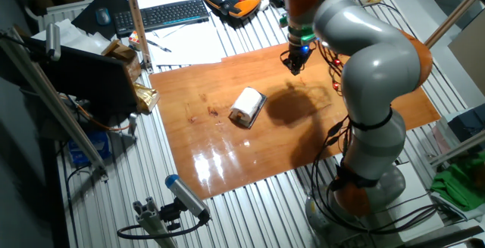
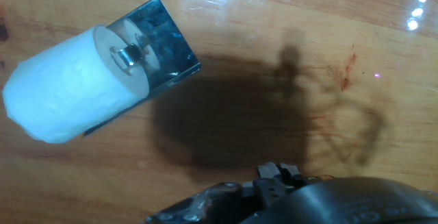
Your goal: Take the roll of paper down from the shelf
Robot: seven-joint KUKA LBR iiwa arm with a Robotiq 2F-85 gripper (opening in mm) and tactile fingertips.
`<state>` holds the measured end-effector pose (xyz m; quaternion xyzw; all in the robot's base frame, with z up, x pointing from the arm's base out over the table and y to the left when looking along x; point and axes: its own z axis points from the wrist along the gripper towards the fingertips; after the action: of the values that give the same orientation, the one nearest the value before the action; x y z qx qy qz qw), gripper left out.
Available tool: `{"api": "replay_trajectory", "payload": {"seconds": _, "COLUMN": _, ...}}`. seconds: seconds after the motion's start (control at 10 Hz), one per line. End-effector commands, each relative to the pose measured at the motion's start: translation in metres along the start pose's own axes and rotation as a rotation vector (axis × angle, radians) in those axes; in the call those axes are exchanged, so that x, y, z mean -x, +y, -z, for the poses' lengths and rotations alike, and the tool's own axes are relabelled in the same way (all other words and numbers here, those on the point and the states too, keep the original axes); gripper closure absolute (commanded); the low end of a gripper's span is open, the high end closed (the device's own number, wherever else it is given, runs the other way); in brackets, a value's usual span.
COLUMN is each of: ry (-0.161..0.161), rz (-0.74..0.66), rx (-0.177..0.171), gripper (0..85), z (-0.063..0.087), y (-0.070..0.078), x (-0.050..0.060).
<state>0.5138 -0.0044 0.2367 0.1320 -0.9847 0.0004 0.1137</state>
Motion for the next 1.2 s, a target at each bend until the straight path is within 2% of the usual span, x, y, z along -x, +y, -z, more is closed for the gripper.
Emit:
{"api": "replay_trajectory", "payload": {"seconds": 0.0, "ry": -0.042, "rz": -0.008, "rx": 0.042, "gripper": 84.3, "z": 0.000, "y": 0.000, "x": 0.000}}
{"api": "replay_trajectory", "payload": {"seconds": 0.1, "ry": -0.039, "rz": -0.069, "rx": 0.094, "gripper": 84.3, "z": 0.000, "y": 0.000, "x": 0.000}}
{"api": "replay_trajectory", "payload": {"seconds": 0.3, "ry": -0.036, "rz": -0.181, "rx": 0.034, "gripper": 84.3, "z": 0.000, "y": 0.000, "x": 0.000}}
{"api": "replay_trajectory", "payload": {"seconds": 0.4, "ry": -0.031, "rz": -0.235, "rx": -0.014, "gripper": 84.3, "z": 0.000, "y": 0.000, "x": 0.000}}
{"api": "replay_trajectory", "payload": {"seconds": 0.5, "ry": 0.006, "rz": -0.285, "rx": 0.009, "gripper": 84.3, "z": 0.000, "y": 0.000, "x": 0.000}}
{"api": "replay_trajectory", "payload": {"seconds": 0.6, "ry": 0.039, "rz": -0.306, "rx": 0.017, "gripper": 84.3, "z": 0.000, "y": 0.000, "x": 0.000}}
{"api": "replay_trajectory", "payload": {"seconds": 0.8, "ry": 0.044, "rz": -0.344, "rx": -0.018, "gripper": 84.3, "z": 0.000, "y": 0.000, "x": 0.000}}
{"api": "replay_trajectory", "payload": {"seconds": 1.0, "ry": 0.040, "rz": -0.395, "rx": 0.011, "gripper": 84.3, "z": -0.002, "y": 0.006, "x": 0.003}}
{"api": "replay_trajectory", "payload": {"seconds": 1.1, "ry": 0.027, "rz": -0.454, "rx": 0.036, "gripper": 84.3, "z": -0.004, "y": 0.018, "x": 0.009}}
